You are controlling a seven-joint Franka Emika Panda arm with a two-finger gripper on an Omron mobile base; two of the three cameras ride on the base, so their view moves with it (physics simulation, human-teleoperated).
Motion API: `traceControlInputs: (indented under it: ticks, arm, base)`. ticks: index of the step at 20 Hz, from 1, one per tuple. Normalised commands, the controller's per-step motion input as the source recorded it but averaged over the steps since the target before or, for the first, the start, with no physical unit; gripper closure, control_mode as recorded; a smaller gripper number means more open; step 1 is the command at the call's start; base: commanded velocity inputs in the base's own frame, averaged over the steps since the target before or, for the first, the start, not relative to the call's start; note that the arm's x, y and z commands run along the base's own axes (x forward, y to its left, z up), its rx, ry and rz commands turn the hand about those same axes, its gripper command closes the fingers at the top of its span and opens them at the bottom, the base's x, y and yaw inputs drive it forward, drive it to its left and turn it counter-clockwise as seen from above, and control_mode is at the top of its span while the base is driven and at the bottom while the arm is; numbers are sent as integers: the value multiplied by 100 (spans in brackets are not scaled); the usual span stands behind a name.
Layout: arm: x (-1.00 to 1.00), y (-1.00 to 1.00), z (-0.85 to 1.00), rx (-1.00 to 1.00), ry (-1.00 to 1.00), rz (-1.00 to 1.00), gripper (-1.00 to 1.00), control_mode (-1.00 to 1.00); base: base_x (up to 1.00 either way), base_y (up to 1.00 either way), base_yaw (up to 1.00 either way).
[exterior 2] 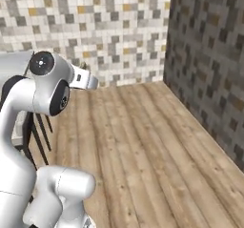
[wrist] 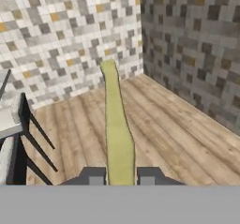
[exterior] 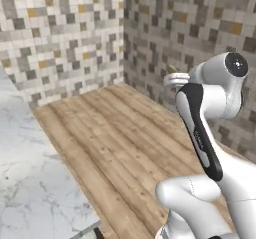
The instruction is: Pick the egg and butter from the fridge and place them by the bowl for mixing.
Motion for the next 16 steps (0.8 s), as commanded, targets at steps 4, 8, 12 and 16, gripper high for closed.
traceControlInputs:
  ticks: [4,8,12,16]
  arm:
    - [0,0,0,0,0,0,100,100]
    - [0,0,0,0,0,0,100,100]
    - [0,0,0,0,0,0,100,100]
    - [0,0,0,0,0,0,100,100]
  base:
    - [65,-26,33]
    - [57,-24,43]
    - [29,-17,71]
    - [36,-24,57]
